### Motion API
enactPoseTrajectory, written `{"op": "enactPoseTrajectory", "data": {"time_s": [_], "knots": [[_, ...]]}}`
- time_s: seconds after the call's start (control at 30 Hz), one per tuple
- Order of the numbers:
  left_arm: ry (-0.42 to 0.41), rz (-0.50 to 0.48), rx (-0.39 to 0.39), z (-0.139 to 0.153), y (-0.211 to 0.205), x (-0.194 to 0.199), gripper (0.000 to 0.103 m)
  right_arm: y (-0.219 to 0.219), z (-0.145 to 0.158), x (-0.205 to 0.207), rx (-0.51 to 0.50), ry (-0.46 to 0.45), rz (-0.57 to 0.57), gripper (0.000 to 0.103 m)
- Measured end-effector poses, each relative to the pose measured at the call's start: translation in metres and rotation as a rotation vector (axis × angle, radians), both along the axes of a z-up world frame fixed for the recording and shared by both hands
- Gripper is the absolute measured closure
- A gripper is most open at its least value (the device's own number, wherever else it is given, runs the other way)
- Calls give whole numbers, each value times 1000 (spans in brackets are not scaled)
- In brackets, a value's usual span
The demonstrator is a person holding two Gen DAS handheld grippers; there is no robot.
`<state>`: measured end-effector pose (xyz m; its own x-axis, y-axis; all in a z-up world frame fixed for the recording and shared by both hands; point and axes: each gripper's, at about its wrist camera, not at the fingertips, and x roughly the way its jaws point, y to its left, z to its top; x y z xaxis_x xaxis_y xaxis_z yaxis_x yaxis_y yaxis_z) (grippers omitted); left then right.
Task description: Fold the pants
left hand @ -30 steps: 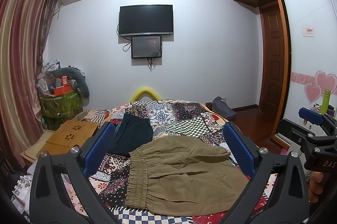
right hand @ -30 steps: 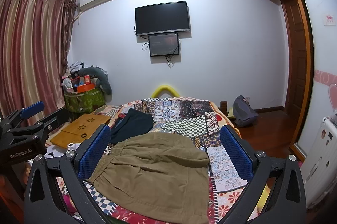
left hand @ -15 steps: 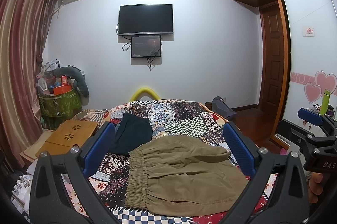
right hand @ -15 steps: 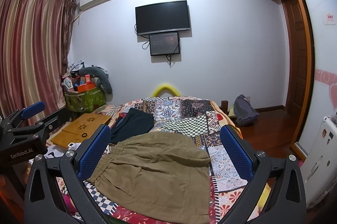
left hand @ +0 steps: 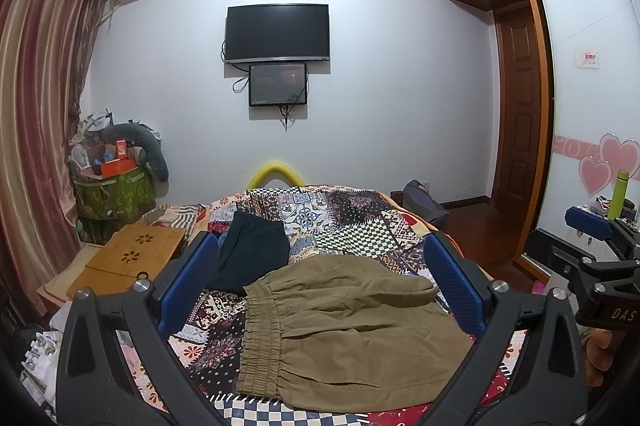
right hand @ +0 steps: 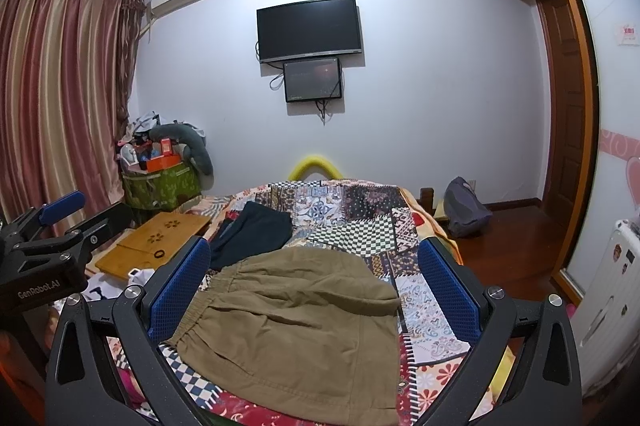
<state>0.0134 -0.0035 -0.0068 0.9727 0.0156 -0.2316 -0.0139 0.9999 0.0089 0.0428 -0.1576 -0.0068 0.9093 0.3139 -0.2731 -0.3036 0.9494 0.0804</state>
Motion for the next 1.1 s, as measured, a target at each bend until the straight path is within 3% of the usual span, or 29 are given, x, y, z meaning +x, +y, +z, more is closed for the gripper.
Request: {"op": "enactPoseTrajectory", "data": {"time_s": [0.2,0.43,0.77,0.9,0.93,1.1], "knots": [[42,20,-2,-9,7,23,0,1,-10,18,-7,40,4,0],[167,50,-49,-37,35,85,0,-8,-33,63,-23,99,24,0],[451,166,-21,-111,98,196,0,-35,-96,153,-78,325,6,0],[544,166,-17,-139,116,226,0,-43,-124,180,-84,447,21,1],[575,161,-22,-147,121,234,0,-46,-132,186,-84,483,27,3],[697,115,-73,-175,139,255,0,-56,-170,215,-108,652,44,30]]}}
